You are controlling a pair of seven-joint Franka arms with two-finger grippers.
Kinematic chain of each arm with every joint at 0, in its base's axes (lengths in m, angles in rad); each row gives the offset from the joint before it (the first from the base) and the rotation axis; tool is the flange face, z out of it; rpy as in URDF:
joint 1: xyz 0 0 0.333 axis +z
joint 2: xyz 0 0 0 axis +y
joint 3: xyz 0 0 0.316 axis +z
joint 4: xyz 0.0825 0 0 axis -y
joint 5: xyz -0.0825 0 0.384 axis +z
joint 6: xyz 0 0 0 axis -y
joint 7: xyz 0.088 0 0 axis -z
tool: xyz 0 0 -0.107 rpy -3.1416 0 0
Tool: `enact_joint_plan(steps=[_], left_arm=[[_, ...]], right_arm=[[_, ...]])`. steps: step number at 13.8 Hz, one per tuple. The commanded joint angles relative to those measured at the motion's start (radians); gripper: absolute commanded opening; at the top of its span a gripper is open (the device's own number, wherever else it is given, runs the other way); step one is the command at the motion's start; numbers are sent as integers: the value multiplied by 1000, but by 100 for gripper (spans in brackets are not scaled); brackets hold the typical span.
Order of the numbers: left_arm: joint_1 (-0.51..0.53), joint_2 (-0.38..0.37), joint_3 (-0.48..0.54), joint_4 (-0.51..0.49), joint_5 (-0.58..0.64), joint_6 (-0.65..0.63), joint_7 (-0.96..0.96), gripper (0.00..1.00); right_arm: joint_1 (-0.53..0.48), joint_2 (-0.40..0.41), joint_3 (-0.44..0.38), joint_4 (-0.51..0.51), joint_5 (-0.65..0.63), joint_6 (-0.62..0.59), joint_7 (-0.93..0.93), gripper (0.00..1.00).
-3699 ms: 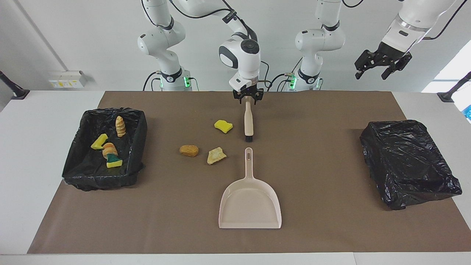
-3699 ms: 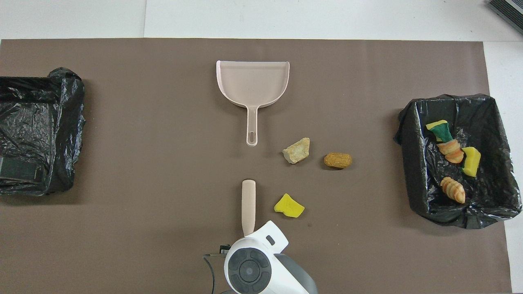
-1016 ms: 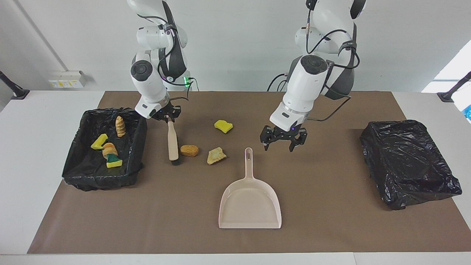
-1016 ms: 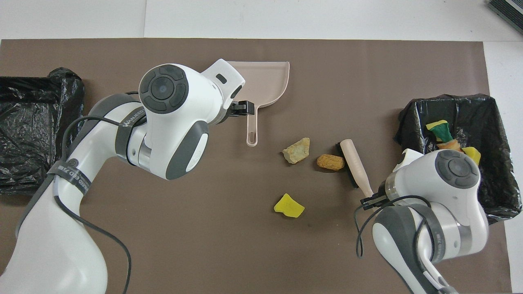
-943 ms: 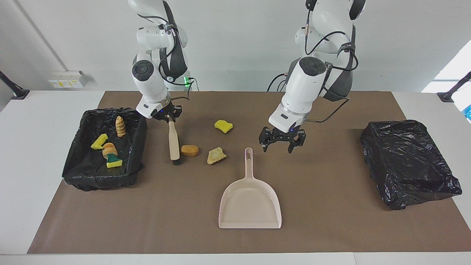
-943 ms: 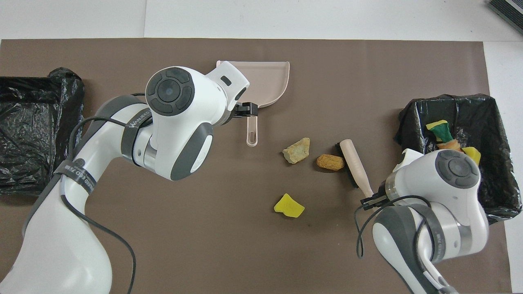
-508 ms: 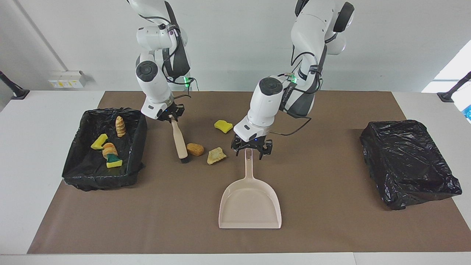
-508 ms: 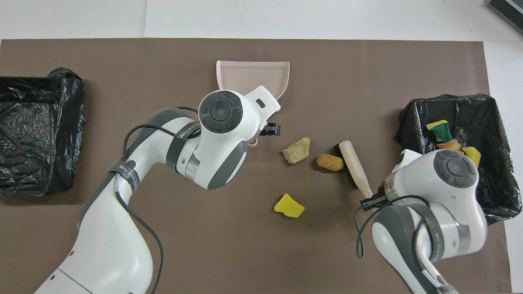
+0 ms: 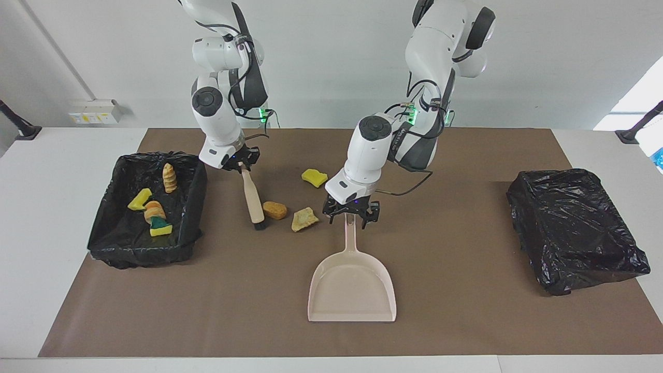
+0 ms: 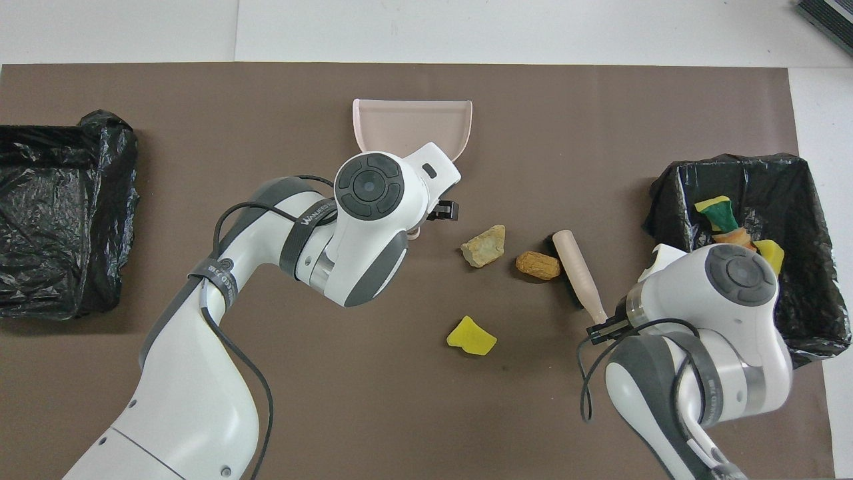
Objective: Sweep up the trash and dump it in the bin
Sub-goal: 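Grasp the pink dustpan handle with the left gripper, then drag the dustpan toward the robot beside the crusts with the left gripper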
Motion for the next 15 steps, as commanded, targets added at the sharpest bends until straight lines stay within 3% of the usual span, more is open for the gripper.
enact_joint_plan(steps=[1, 4, 5, 7, 9, 12, 15], left_arm=[[1, 17, 0, 13, 23, 12, -5, 98], [1, 24, 2, 13, 25, 12, -5, 93], [1, 27, 2, 12, 26, 12, -5, 82], [1, 27, 2, 13, 25, 3, -5, 50], [1, 19, 4, 15, 25, -8, -1, 0], [21, -1, 8, 15, 57, -43, 15, 0], [41, -54, 10, 4, 120, -113, 152, 0]], right_arm=[[-6, 1, 5, -6, -7, 14, -27, 0], [-6, 1, 6, -6, -7, 14, -24, 0], [-6, -1, 8, -6, -7, 14, -23, 0], [-6, -1, 8, -6, -5, 14, -23, 0], [-6, -1, 8, -6, -5, 12, -20, 0], [22, -1, 8, -4, -5, 10, -17, 0], [51, -4, 8, -4, 1, 13, 15, 0]])
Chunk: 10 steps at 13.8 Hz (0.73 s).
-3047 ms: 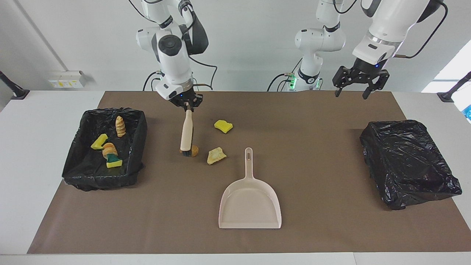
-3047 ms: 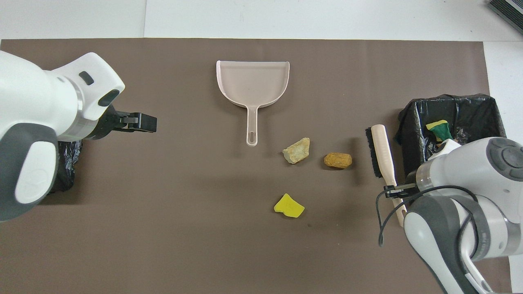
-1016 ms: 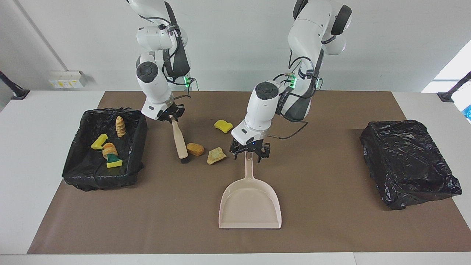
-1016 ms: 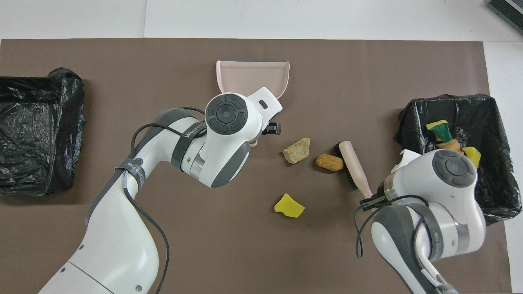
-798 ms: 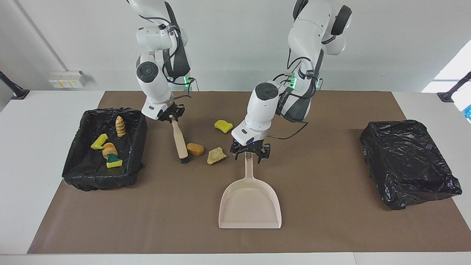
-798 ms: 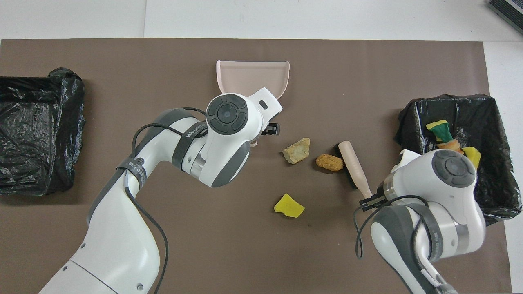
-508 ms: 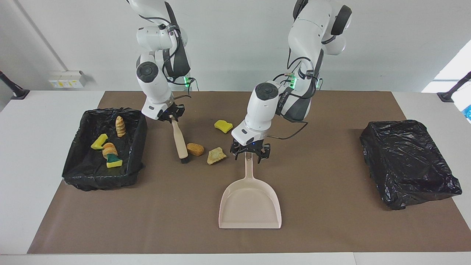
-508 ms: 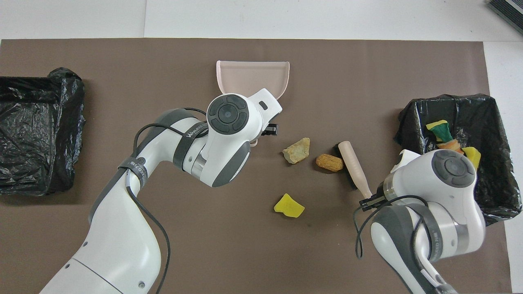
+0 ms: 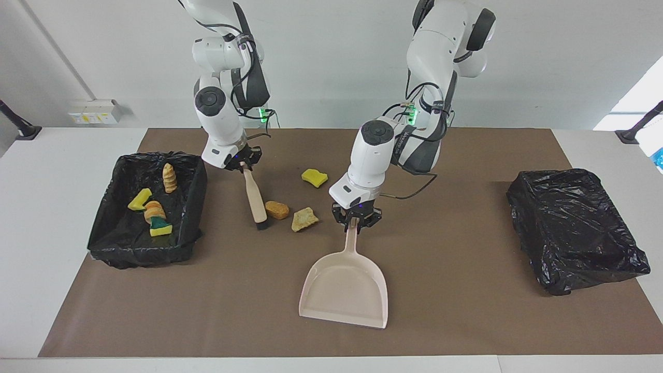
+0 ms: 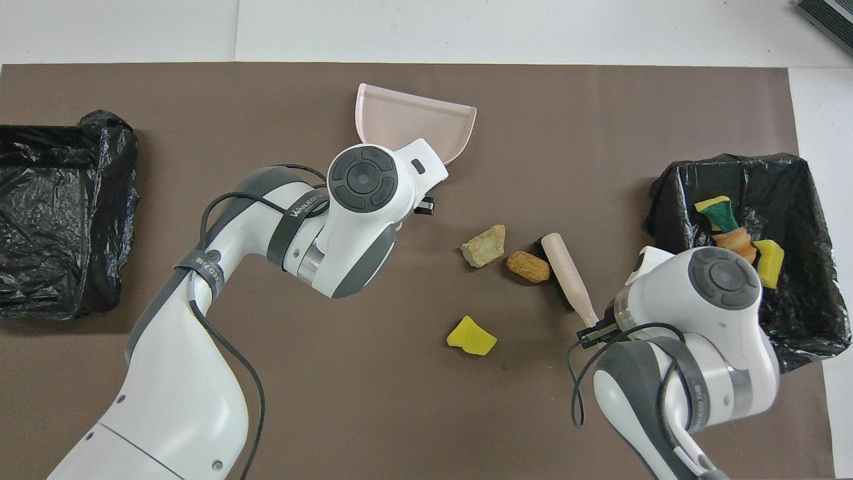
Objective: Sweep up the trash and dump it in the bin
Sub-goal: 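Drag the dustpan toward the robot beside the crusts with the left gripper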
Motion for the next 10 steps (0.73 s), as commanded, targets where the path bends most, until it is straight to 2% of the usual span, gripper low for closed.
enact_joint_plan(steps=[1, 5, 10], left_arm=[[42, -79, -2, -17, 31, -95, 136, 0], [120, -238, -3, -118, 29, -228, 404, 0], [241, -535, -3, -415, 14, -368, 893, 0]], right_arm=[[29, -5, 5, -4, 2, 14, 37, 0], [110, -10, 5, -3, 10, 15, 146, 0], [184, -11, 7, 5, 131, 32, 278, 0]])
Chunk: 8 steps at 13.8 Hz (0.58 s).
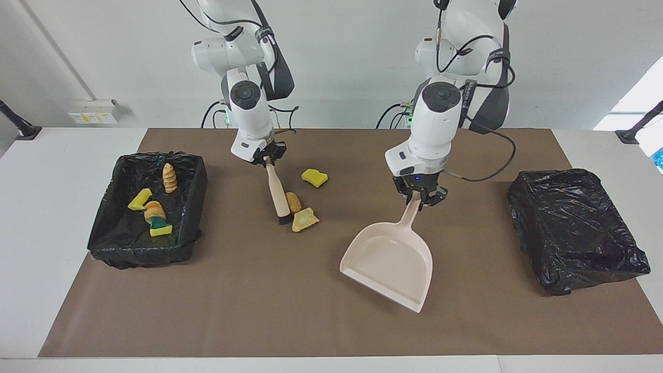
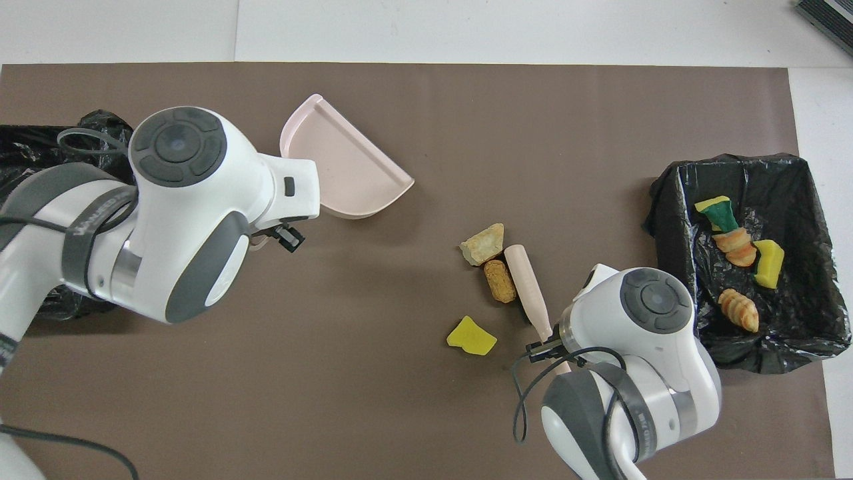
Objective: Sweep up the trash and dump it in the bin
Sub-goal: 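Drag the dustpan toward the robot beside the crusts with the left gripper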
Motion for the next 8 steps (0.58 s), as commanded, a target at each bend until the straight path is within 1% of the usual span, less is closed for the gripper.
enact_joint_plan(steps=[1, 3, 5, 8], left_arm=[[49, -192, -7, -221, 3, -35, 190, 0], [84, -280, -7, -316, 3, -101, 346, 0], [102, -354, -7, -408, 3, -122, 450, 0], [103, -449, -6, -529, -22, -123, 521, 0]], right_arm=[[30, -8, 2, 0, 46, 27, 86, 0], [32, 0, 4, 0, 46, 29, 157, 0], [32, 4, 2, 7, 46, 19, 194, 0], [14, 4, -1, 6, 43, 24, 266, 0]])
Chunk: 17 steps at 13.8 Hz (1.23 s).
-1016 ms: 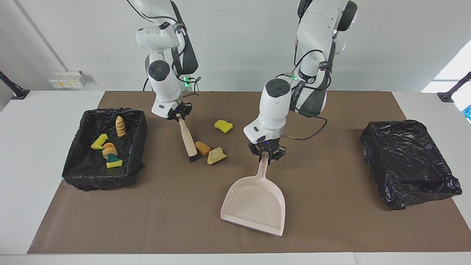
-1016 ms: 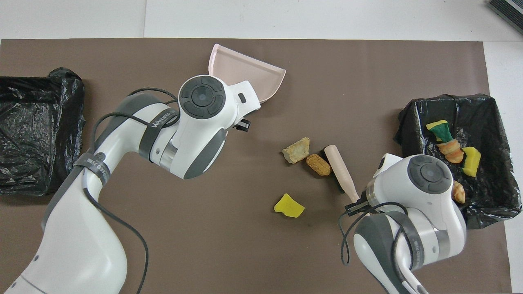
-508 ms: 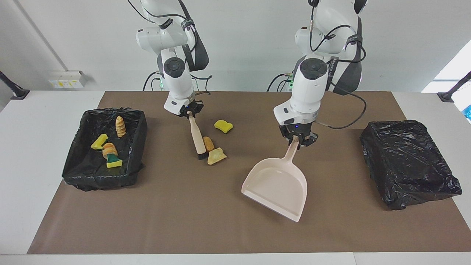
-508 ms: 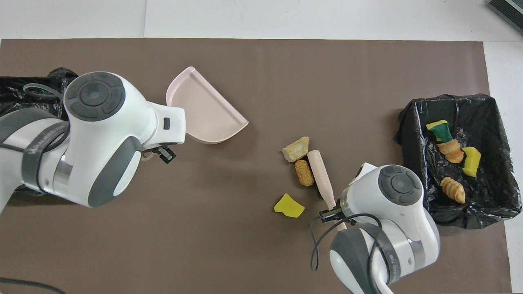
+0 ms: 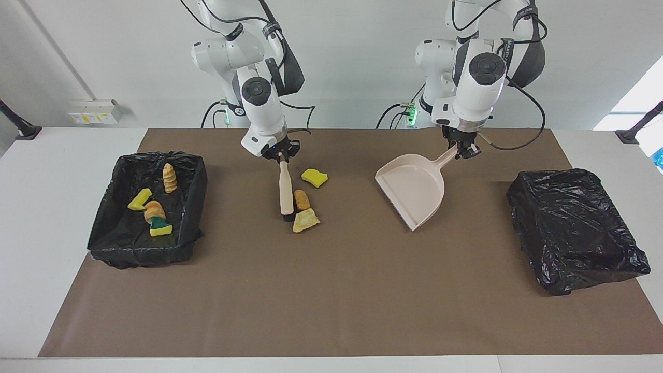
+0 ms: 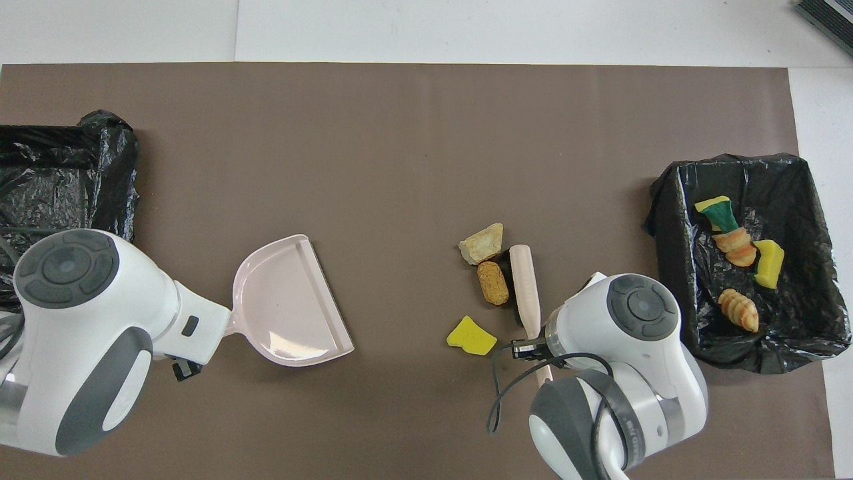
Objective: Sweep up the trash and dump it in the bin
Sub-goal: 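Drag the dustpan toward the robot beside the crusts with the left gripper, then sweep the crusts and yellow sponge into the dustpan with the right gripper's brush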
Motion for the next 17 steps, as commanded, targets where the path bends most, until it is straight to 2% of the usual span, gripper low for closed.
enact_joint_plan(steps=[1, 3, 5, 7, 12, 13, 17], left_arm=[[8, -119, -7, -131, -36, 17, 60, 0], [-5, -120, -8, -146, -76, 55, 60, 0], [-33, -113, -8, -182, -113, 171, 60, 0], [-76, -97, -8, -225, -116, 294, 58, 0], [-115, -62, -8, -243, -116, 368, 57, 0], [-123, -59, -8, -243, -122, 382, 57, 0], [-156, -50, -8, -261, -133, 445, 57, 0]], right_arm=[[-8, 2, 5, 3, 20, 18, 71, 0], [6, -1, 7, 2, 20, 18, 161, 0], [45, -5, 7, 2, 20, 18, 269, 0], [46, -2, 7, 3, 22, 24, 248, 0], [45, 34, 7, 8, 13, 70, 221, 0], [47, 63, 7, 21, -2, 78, 206, 0], [53, 216, 8, 220, -84, 49, 175, 0]])
